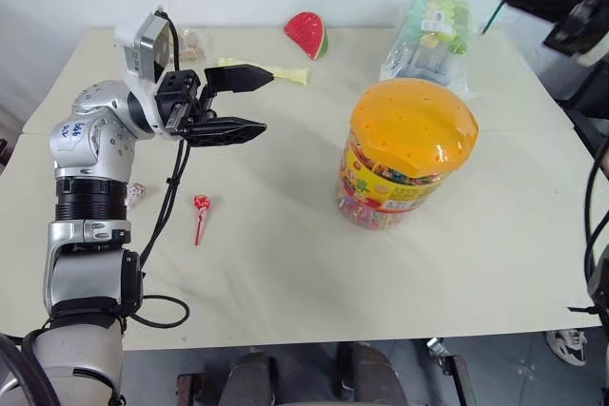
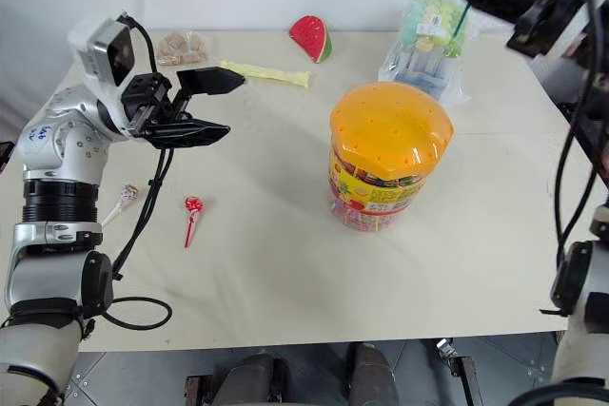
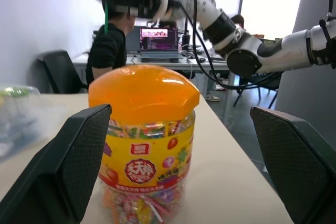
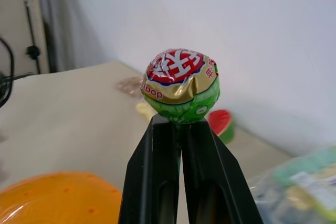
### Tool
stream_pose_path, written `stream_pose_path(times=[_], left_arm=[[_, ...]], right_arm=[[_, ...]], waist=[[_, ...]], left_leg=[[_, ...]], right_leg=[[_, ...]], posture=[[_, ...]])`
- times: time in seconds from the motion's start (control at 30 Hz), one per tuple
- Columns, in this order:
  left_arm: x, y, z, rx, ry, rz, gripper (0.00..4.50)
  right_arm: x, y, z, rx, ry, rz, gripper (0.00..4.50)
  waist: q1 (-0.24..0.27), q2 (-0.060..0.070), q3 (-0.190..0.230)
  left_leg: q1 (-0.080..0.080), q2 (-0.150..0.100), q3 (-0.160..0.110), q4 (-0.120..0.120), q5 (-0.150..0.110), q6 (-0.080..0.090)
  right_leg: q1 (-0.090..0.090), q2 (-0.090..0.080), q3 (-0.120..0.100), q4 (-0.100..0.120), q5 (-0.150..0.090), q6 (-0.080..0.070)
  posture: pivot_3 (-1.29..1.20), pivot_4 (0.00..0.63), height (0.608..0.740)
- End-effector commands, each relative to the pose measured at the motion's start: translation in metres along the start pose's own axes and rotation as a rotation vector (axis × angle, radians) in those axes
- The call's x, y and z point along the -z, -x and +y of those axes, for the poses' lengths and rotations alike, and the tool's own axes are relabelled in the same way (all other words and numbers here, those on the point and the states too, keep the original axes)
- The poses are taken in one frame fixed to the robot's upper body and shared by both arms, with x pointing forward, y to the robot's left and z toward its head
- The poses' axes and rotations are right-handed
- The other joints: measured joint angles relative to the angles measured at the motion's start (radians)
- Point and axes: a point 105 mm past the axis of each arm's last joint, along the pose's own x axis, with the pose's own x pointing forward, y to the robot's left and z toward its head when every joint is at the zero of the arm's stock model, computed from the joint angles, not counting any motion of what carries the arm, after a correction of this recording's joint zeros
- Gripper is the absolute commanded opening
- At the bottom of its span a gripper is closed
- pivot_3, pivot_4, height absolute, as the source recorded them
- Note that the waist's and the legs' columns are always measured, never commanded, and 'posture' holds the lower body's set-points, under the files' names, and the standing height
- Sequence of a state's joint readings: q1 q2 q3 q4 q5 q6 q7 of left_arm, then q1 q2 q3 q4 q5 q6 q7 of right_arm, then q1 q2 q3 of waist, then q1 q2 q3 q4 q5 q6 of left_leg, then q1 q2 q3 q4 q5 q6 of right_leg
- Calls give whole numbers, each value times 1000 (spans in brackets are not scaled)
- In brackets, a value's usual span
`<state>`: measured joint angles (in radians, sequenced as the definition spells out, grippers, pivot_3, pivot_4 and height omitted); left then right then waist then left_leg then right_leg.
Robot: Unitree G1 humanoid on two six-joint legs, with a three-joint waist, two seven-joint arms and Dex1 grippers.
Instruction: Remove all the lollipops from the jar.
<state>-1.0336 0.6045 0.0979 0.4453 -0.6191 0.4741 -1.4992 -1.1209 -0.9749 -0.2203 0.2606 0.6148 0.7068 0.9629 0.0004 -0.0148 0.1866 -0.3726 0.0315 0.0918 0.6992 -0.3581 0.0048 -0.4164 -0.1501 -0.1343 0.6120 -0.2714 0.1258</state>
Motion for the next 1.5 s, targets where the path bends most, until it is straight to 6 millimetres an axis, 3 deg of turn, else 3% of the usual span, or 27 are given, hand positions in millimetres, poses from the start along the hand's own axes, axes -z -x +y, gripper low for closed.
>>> stream_pose_path(times=[0.03,0.1,0.2,0.3,0.47,0.57,0.63,0.73,0.77,0.87,1.03,1.2,1.3,1.37,1.5], left_arm=[[-8,8,1,-42,-1,32,4500],[-3,12,2,-73,34,62,4500],[4,19,1,-111,44,97,4500],[9,25,-3,-112,1,117,4500],[22,36,11,-250,-31,189,4500],[23,35,7,-246,-11,166,4500],[23,36,5,-249,-7,167,4500],[19,37,3,-266,-11,154,4500],[18,38,2,-273,-12,153,4500],[17,41,0,-283,-14,157,4500],[12,46,-2,-298,-21,145,4500],[12,54,-6,-312,-15,139,4500],[14,63,-7,-338,11,136,4500],[19,73,-8,-367,31,141,4500],[30,91,-13,-429,79,169,4500]], right_arm=[[14,43,-19,129,1,232,42],[33,63,-24,168,-31,349,42],[83,101,-33,254,-85,596,42],[125,127,-30,278,-160,753,42],[190,147,-28,355,-240,920,42],[217,143,-33,407,-273,919,42],[224,139,-35,414,-280,916,42],[229,138,-36,404,-284,924,42],[230,139,-36,402,-287,927,296],[229,140,-33,382,-285,930,1175],[211,144,-31,358,-255,906,2736],[170,142,-21,309,-198,792,4473],[138,132,-12,263,-96,613,4473],[117,124,5,170,-15,457,4473],[114,127,52,-72,-10,363,4473]], waist=[[6,0,0],[3,0,0],[-1,0,0],[-5,0,0],[-6,1,0],[-5,0,0],[-5,1,1],[-2,6,3],[-1,6,3],[-1,6,3],[-2,6,3],[-1,6,3],[0,6,3],[0,6,3],[2,6,3]], left_leg=[[-1,0,0,0,0,0],[-1,0,0,0,0,1],[0,0,2,-1,-1,1],[1,0,2,0,-1,1],[1,0,4,0,-1,1],[1,0,4,1,-1,1],[1,0,4,0,-1,1],[1,0,4,0,-1,1],[0,0,3,0,-1,1],[0,0,3,0,-1,1],[0,0,3,0,-1,1],[1,0,3,0,-1,1],[1,0,3,0,-1,1],[1,0,3,0,-1,1],[2,0,3,-1,-1,0]], right_leg=[[0,0,0,-1,0,0],[0,0,0,-2,0,0],[0,0,1,-2,0,0],[0,0,2,-1,0,0],[-1,0,3,1,0,0],[-1,0,3,1,0,0],[-1,0,3,1,0,1],[-1,0,3,0,0,1],[-1,0,3,0,0,1],[-1,0,2,0,0,1],[-1,0,3,0,0,1],[-1,0,3,0,0,1],[-1,0,3,0,0,1],[-1,0,3,1,0,1],[0,0,3,0,0,1]], posture=[[0,150,740],[0,150,740],[0,150,740],[0,150,740],[0,150,740],[0,150,740],[0,150,740],[0,150,740],[0,150,740],[0,150,740],[0,150,740],[0,150,740],[0,150,740],[0,150,740],[0,150,740]])
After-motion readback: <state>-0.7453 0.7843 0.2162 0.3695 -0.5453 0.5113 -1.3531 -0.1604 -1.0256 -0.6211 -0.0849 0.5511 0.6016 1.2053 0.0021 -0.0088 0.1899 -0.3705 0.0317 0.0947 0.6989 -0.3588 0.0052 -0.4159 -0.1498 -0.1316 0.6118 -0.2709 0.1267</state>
